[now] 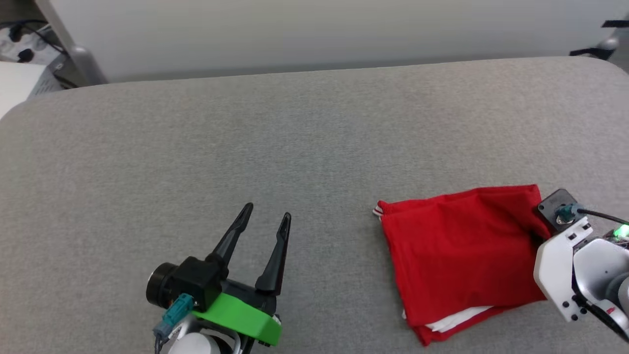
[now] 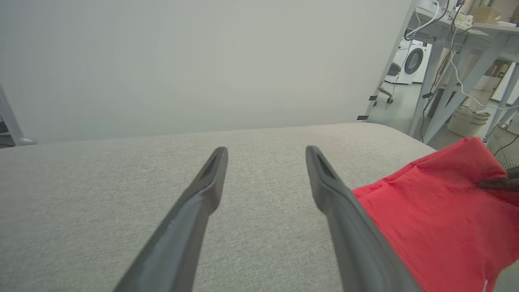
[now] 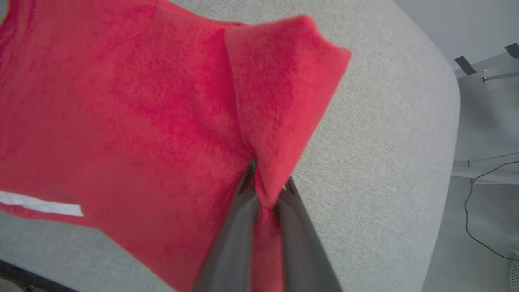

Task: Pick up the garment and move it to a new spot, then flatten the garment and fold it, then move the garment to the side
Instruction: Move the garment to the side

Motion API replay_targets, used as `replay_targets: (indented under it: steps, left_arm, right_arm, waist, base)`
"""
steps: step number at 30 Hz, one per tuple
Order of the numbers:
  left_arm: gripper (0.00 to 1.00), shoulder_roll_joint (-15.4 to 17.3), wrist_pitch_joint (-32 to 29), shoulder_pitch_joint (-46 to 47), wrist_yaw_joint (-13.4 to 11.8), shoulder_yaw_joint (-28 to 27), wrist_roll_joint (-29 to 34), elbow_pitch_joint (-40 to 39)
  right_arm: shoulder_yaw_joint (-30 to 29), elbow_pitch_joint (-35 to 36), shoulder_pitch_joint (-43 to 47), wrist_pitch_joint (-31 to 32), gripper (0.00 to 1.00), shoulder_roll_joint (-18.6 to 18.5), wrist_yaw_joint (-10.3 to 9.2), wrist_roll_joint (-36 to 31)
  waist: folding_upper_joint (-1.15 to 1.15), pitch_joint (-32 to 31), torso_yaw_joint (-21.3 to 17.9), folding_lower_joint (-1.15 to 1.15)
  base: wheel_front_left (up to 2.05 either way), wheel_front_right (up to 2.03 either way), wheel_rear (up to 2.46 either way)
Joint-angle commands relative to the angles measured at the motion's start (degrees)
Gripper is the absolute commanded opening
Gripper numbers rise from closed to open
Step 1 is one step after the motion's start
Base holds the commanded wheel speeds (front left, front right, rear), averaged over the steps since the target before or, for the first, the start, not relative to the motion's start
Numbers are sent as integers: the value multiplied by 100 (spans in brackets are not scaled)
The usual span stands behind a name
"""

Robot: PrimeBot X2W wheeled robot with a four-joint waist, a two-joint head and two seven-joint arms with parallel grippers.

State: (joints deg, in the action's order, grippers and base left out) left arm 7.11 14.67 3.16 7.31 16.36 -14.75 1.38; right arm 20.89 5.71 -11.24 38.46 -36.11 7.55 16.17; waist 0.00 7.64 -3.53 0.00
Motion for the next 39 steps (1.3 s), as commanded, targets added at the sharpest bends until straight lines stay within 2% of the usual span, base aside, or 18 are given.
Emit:
replay_targets:
  steps: [1, 6, 11, 15, 21, 27, 34, 39]
  left_arm:
    - [100, -1, 33, 50, 15, 60, 37, -45]
    - [100, 67, 33, 191, 16, 287, 45, -247]
    - [100, 161, 16, 414, 17, 345, 50, -463]
    - [100, 143, -61, 552, 17, 297, -230, -770]
    - [100, 452, -303, 781, 10, 229, -164, -1209]
    - [100, 648, -487, 824, -179, -30, -106, -1713]
    - [100, 847, -613, 840, -244, -179, -58, -2098]
    - [100, 906, -648, 903, -265, -225, -59, -2233]
  right_arm:
    - [73, -50, -206, -85, 0, -115, -6, 12]
    - [275, -385, -752, -377, 0, -727, -6, 74]
    - [240, -893, -1049, -754, 0, -1147, -6, 138]
    - [-19, -1383, -1198, -1166, 0, -1134, -6, 112]
    - [-663, -2388, -1451, -1849, 0, -1035, -6, -154]
    - [-1197, -3318, -1782, -2462, 0, -1012, -6, -382]
    - [-1765, -4271, -2356, -2962, 0, -978, -6, -691]
    - [-1930, -4800, -2646, -3097, 0, -854, -6, -899]
  waist:
    - [0, 257, -716, 0]
    - [0, 590, -1124, 0]
    - [0, 960, -1297, 0]
    - [0, 1349, -1339, 0]
    - [0, 1873, -1179, 0]
    - [0, 2323, -995, 0]
    - [0, 2703, -819, 0]
    - [0, 2829, -746, 0]
  base:
    - [0, 0, 0]
    - [0, 0, 0]
    - [0, 0, 0]
    - [0, 0, 0]
    - [0, 0, 0]
    - [0, 0, 0]
    - [0, 0, 0]
    - [0, 0, 0]
